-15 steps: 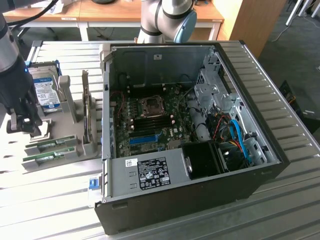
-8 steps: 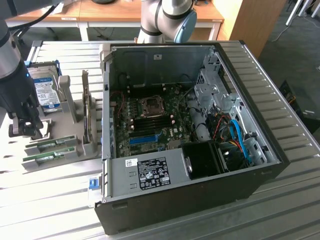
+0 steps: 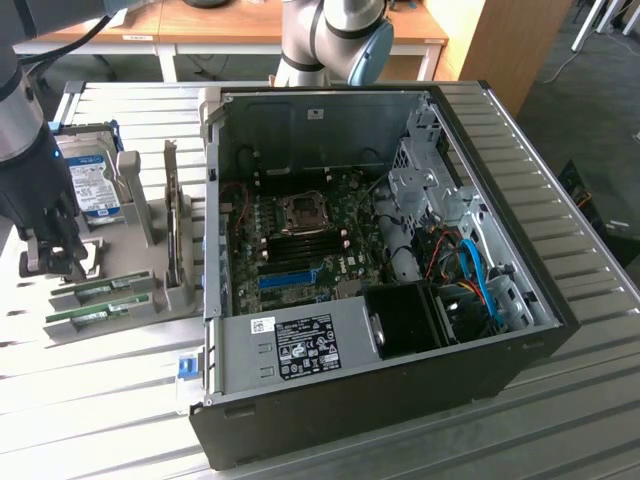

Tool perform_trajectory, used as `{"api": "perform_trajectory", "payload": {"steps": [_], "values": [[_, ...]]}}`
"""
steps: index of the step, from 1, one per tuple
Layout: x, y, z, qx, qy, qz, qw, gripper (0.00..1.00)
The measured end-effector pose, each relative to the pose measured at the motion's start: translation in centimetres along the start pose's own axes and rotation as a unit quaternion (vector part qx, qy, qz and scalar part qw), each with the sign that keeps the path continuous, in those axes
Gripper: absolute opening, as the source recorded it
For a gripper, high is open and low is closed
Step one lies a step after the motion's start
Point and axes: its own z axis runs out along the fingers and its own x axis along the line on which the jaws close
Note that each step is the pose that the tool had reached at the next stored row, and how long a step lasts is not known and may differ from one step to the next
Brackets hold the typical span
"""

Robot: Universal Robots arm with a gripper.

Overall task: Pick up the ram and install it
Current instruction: 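Pick up the ram and move it above insertion slot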

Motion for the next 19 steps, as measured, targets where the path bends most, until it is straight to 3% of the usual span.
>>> {"api": "perform_trajectory", "payload": {"steps": [19], "values": [[0.3,-0.06,2.34,0.0001,-0.0007,0.0,1.0,0.31]]}}
